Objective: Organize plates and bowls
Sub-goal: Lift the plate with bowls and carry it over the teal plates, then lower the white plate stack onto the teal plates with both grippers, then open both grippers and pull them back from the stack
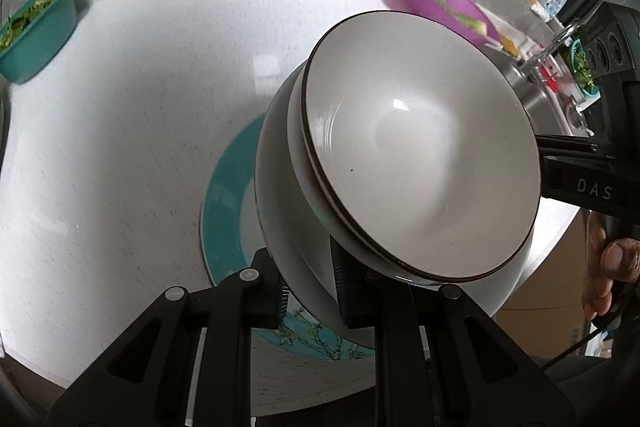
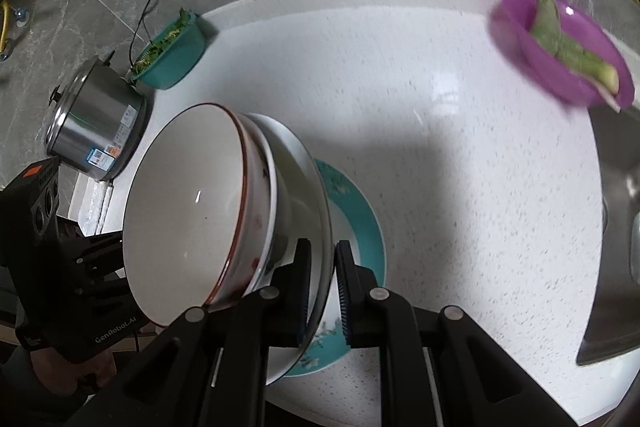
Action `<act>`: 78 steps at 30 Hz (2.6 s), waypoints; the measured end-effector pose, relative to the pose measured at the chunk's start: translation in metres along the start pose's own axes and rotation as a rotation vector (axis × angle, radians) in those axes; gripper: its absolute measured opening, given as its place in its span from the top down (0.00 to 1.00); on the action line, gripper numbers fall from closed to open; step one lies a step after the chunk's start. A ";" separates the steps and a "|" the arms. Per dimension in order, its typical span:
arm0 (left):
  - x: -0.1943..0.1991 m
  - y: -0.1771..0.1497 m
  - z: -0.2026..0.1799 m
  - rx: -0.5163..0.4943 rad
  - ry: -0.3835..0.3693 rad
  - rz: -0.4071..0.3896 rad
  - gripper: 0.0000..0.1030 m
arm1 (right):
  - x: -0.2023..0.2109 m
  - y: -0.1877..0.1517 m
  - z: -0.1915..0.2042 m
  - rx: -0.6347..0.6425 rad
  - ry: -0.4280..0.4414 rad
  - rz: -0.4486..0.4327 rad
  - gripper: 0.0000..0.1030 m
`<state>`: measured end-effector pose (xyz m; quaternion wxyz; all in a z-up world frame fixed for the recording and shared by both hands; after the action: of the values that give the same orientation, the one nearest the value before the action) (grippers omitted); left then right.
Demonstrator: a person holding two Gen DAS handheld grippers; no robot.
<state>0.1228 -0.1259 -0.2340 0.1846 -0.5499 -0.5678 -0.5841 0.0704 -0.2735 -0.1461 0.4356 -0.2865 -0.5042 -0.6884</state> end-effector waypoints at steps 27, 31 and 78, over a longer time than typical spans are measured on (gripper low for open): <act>-0.034 -0.012 0.037 0.017 0.055 0.022 0.85 | -0.053 -0.013 -0.003 -0.015 0.034 0.068 0.86; -0.035 -0.011 0.035 0.014 0.057 0.019 0.85 | -0.054 -0.013 -0.005 -0.018 0.037 0.066 0.86; 0.112 -0.058 0.008 0.106 0.176 -0.321 0.00 | 0.052 -0.021 -0.005 -0.022 0.136 -0.173 0.17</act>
<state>0.0412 -0.0566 -0.1676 0.1666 -0.3886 -0.6601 -0.6209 0.0278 -0.2925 -0.1139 0.4047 -0.1993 -0.4889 -0.7466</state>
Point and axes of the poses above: each gripper's, at about its wrist camera, not at the fingertips, and x roughly against the way its jaws point, z to its left, y to its top, the point moved 1 cm from there along -x, roughly the way its jaws point, and after that the axes turned 8 degrees about -z, right-handed, at the moved point
